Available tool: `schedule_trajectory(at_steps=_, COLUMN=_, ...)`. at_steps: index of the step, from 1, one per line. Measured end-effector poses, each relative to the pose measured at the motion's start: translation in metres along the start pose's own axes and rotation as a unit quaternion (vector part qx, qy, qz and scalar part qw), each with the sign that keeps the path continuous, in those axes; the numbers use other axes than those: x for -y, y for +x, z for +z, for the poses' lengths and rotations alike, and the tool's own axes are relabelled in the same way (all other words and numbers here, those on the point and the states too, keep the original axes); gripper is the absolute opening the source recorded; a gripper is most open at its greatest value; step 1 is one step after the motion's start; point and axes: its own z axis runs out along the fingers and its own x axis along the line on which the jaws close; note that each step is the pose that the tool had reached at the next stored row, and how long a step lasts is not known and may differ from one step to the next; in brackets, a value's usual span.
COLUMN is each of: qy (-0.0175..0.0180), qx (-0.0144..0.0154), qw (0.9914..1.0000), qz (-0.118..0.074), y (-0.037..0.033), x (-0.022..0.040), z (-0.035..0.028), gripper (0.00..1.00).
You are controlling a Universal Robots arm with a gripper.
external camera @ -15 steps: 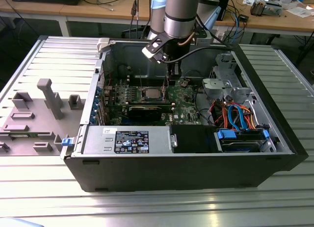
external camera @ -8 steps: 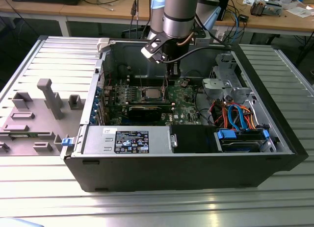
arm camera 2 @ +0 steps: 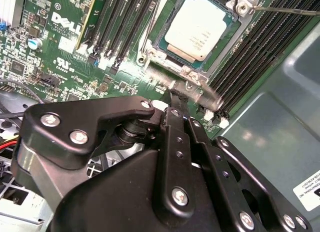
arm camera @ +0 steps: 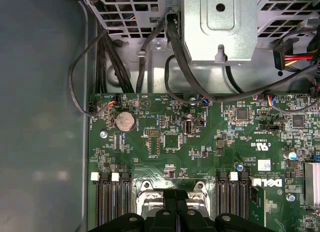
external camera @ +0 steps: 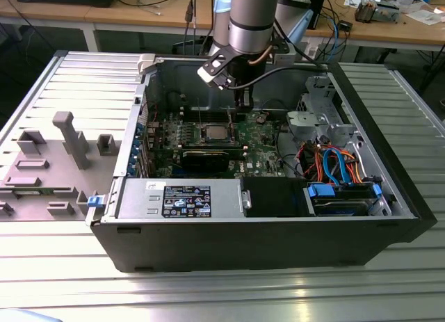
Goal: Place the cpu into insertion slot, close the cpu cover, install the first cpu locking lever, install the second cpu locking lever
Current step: 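Close the cpu cover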
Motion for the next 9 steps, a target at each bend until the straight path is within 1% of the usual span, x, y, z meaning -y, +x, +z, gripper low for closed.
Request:
schedule_trajectory(at_steps=5, qy=0.0000, qx=0.0000, qw=1.00000, qz=0.000, y=0.0000, x=0.0022, z=0.0000, gripper=0.11)
schedule_trajectory(at_steps=9, qy=0.0000, qx=0.0000, qw=1.00000, qz=0.000, y=0.0000, x=0.0025, z=0.0000, gripper=0.11)
